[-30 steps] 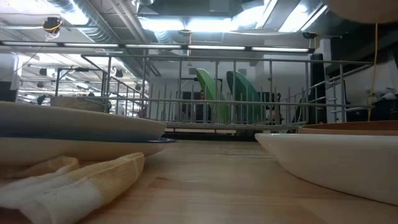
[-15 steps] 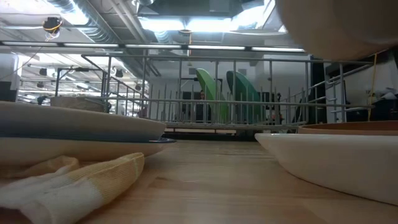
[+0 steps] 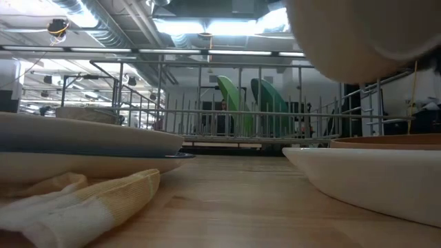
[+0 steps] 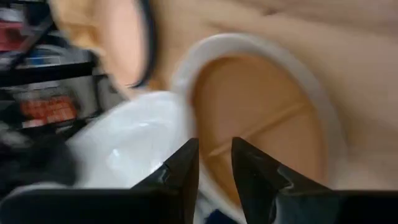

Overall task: Sort dishes
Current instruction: Put the white plate in the dish rack

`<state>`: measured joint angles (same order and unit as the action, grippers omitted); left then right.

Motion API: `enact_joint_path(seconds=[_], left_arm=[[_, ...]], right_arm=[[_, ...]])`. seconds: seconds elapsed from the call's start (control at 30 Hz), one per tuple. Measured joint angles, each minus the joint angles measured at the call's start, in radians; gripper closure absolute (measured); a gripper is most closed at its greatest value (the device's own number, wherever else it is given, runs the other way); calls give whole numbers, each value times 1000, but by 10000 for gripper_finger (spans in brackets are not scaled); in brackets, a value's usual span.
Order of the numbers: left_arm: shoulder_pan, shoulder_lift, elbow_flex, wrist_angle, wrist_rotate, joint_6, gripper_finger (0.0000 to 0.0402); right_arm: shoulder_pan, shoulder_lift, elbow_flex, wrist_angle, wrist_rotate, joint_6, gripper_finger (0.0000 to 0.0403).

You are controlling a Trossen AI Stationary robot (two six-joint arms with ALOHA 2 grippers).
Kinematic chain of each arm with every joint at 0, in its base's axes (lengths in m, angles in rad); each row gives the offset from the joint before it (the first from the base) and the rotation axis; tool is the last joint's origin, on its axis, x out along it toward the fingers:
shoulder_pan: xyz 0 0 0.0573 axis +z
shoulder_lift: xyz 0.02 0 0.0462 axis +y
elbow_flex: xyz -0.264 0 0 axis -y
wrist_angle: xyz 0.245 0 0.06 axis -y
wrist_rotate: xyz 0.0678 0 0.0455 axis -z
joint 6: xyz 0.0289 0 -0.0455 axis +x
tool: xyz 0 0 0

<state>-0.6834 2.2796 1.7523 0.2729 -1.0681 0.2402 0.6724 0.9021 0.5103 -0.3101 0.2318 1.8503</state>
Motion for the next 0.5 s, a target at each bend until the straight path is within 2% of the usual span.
enact_joint_path(seconds=[0.13,0.27,0.5], left_arm=[[-14,-31,0,-2,-68,-78,351],[-29,-73,0,-2,-142,-80,351],[-15,-200,0,-1,-231,-139,351]], right_arm=[[1,-78,-2,-98,117,-24,304],[1,-190,-2,-202,219,-38,304],[1,-383,-2,-213,433,-136,304]])
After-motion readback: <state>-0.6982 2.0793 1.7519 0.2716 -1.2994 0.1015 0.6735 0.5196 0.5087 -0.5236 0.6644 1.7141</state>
